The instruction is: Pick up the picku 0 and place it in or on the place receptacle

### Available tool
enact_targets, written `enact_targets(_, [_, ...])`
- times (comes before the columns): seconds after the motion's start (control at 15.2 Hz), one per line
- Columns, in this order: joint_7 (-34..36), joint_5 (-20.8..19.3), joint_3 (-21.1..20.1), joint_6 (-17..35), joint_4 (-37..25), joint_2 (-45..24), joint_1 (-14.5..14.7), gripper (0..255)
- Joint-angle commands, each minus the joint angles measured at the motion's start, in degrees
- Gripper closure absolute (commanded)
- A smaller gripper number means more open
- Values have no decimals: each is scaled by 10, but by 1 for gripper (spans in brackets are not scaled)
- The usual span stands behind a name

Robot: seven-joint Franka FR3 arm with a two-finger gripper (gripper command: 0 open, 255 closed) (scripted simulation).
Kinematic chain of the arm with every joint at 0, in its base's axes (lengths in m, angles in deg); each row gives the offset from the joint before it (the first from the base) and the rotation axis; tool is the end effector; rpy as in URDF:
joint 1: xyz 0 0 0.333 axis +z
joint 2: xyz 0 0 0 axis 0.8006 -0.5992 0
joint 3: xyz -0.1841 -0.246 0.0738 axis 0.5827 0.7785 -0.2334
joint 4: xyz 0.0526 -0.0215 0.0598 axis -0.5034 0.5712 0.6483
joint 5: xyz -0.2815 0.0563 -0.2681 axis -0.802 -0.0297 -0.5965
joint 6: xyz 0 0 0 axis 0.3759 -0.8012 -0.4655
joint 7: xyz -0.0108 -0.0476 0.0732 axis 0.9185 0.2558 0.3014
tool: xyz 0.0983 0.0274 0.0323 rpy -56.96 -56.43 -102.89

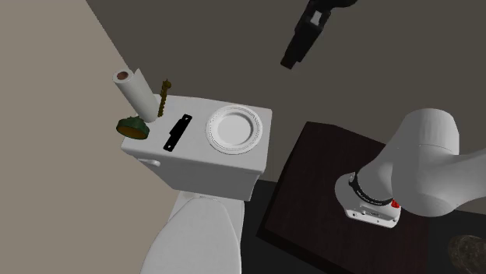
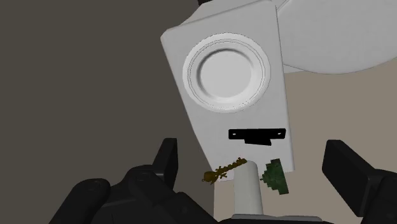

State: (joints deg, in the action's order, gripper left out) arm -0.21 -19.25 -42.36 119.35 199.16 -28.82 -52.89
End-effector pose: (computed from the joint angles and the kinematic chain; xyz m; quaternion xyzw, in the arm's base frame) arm 0.3032 0.0045 0.6608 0.9915 0.0091 0.1292 0.0103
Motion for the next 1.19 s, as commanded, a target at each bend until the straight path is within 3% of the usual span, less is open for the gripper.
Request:
enact_targets(0.0, [0,0,0,0,0,0,0,0])
enact_targets(0.59, [-19,17,8,202,95,-85,16,0])
enact_targets(1.12, [-46,40,16,380,119,-220,36,0])
